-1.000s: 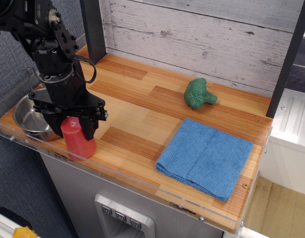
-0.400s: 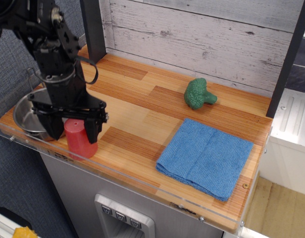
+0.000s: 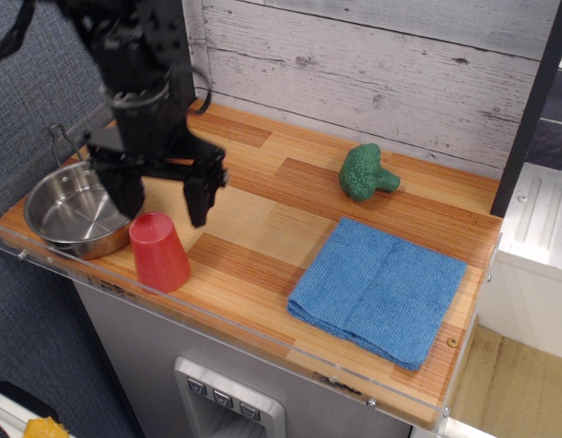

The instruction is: Move the red tumbler just next to the vessel

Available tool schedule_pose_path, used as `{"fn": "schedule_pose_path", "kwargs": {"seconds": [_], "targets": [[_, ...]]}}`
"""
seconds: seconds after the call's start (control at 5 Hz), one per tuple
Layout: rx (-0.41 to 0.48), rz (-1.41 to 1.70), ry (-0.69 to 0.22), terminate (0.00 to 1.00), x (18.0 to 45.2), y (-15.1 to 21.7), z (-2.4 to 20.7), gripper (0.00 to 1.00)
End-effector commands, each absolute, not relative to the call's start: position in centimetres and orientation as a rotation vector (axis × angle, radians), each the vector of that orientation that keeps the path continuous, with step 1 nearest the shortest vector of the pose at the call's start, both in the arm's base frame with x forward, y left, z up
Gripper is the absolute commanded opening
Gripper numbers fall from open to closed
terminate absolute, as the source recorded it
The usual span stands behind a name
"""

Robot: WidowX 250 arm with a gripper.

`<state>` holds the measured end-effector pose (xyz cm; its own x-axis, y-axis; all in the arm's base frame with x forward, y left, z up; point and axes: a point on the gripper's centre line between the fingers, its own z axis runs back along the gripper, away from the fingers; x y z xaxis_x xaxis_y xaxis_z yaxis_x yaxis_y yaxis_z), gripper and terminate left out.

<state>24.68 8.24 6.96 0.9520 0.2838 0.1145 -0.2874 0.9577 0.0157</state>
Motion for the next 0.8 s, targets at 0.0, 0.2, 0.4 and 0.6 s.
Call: {"fn": "schedule_pose_path", "kwargs": {"seconds": [0.0, 0.2, 0.4, 0.6], "targets": [[0.034, 0.222, -0.206, 0.0, 29.5, 7.0, 12.2, 1.0], [0.038, 0.217, -0.239, 0.0, 31.7, 7.3, 13.5, 1.0], [0.038, 0.198, -0.251, 0.0, 33.8, 7.9, 13.7, 1.0], [0.04, 0.149, -0.283, 0.0, 35.9, 7.8, 14.3, 1.0]]}}
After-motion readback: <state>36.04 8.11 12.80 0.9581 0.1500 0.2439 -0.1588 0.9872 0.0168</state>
